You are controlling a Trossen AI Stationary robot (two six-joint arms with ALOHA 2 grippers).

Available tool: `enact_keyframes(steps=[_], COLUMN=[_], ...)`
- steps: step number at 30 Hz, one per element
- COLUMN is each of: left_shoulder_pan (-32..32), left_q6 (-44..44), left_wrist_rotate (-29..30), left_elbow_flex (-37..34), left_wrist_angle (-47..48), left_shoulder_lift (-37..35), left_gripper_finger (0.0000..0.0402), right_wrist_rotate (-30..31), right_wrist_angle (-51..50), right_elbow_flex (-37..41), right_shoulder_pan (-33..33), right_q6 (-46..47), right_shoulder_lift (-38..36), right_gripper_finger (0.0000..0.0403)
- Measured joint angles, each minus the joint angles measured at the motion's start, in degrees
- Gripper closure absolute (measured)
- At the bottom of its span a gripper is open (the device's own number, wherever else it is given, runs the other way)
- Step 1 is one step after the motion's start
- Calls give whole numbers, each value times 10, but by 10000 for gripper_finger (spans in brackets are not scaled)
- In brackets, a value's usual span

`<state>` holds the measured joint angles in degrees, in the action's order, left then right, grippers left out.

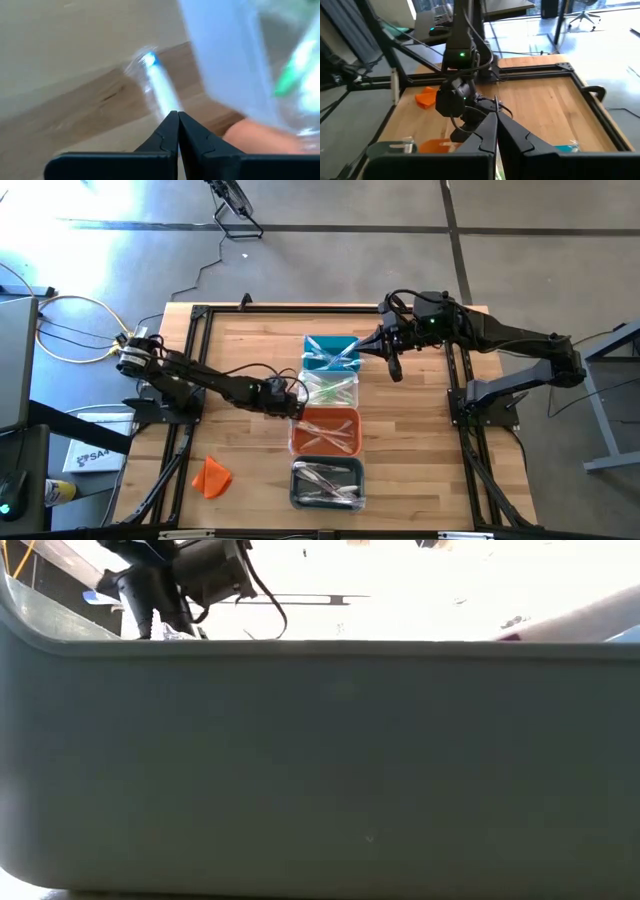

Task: Pick & Place Toothbrushes
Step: Put the blue toothbrush into the blue bin

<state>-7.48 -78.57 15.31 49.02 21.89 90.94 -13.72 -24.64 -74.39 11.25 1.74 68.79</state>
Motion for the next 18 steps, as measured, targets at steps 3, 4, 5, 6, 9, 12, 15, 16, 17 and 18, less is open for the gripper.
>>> enact_keyframes(steps=[3,4,5,6,9,12,15,16,17,18], left_shoulder_pan=[15,20,25,31,45,54,54,53,52,52], left_q6=[36,46,54,62,83,98,105,107,108,108], left_wrist_rotate=[-15,-17,-19,-23,-38,-54,-56,-56,-58,-59], left_elbow_flex=[0,0,0,0,0,0,0,0,0,0], left_wrist_angle=[-30,-34,-35,-36,-35,-35,-35,-35,-34,-33], left_shoulder_lift=[0,0,0,0,0,0,0,0,0,0], left_gripper_finger=[400,400,401,401,401,401,401,401,401,401], right_wrist_rotate=[8,9,12,14,15,15,16,16,16,16], right_wrist_angle=[0,0,0,0,0,0,0,0,0,0], right_elbow_flex=[0,0,0,0,0,0,0,0,0,0], right_shoulder_pan=[0,0,0,0,0,0,0,0,0,0], right_q6=[1,2,5,9,17,17,17,17,17,17], right_shoulder_lift=[0,0,0,0,0,0,0,0,0,0], right_gripper_finger=[398,398,398,399,398,398,398,399,399,398])
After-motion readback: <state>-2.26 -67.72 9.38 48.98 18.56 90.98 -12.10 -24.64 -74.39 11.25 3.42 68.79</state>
